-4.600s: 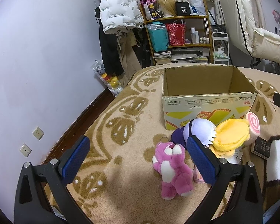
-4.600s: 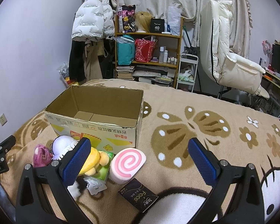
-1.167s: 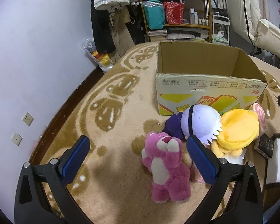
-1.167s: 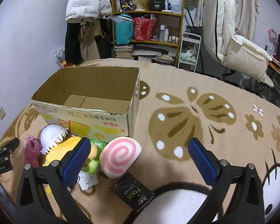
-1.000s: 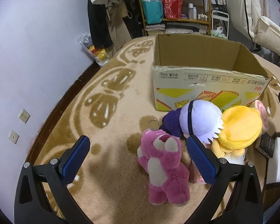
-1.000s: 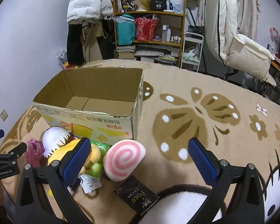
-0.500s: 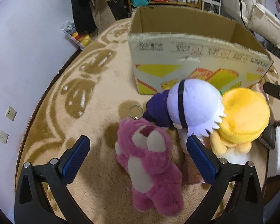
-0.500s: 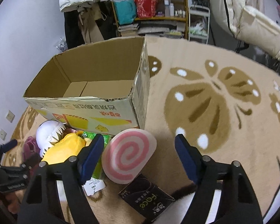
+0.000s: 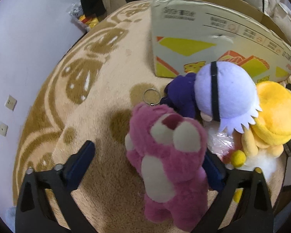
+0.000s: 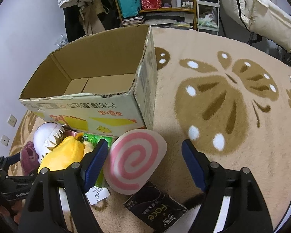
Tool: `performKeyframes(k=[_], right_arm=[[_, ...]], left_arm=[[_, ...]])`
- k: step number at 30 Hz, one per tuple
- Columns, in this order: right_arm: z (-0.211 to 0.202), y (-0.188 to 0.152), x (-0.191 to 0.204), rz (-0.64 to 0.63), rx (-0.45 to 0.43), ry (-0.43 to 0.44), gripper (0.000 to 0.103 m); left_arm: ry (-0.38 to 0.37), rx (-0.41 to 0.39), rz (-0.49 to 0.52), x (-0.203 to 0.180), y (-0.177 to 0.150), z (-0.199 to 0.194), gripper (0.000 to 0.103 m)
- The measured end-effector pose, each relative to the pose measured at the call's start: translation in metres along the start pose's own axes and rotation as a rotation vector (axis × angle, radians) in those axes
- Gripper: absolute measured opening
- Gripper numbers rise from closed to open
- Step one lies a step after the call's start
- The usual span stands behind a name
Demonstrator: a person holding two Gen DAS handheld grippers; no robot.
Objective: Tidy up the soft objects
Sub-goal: 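Lower the left tool onto the pink bear while the right tool reaches the swirl cushion, then close the left tool on the pink bear while the right tool grips the swirl cushion, lifting both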
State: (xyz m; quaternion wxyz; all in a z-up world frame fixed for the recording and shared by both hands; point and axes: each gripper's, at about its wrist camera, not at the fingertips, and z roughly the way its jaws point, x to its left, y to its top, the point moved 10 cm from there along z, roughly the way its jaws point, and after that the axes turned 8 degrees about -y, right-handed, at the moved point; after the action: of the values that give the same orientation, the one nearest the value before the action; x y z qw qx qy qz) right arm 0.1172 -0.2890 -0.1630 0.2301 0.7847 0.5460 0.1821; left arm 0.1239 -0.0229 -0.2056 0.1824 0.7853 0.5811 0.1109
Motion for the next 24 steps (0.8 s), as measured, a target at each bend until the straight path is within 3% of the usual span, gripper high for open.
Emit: performKeyframes(k=[4,9,13,24], right_arm=[[0.001,0.000,0.003,-0.004,0.003,0.019,0.063],[0.004,-0.004,0.009,0.001,0.036,0.065,0.044],[0.002,-0.005,0.010,-0.009,0.037,0.072,0.032],[-0.025,0.000,0.008,-0.027,-0.035,0.036,0.024]], left_arm=[[-0.062,0.005,-0.036,-0.003,-0.003,0.003,0.079],[-0.082,-0.020,-0.009,-0.011,-0.004,-0.001,0.063],[-0.089,-0.036,-0.020,-0.011,-0.004,-0.006,0.058],[0.002,-0.197,-0.056,0.007,0.000,-0.061,0.058]])
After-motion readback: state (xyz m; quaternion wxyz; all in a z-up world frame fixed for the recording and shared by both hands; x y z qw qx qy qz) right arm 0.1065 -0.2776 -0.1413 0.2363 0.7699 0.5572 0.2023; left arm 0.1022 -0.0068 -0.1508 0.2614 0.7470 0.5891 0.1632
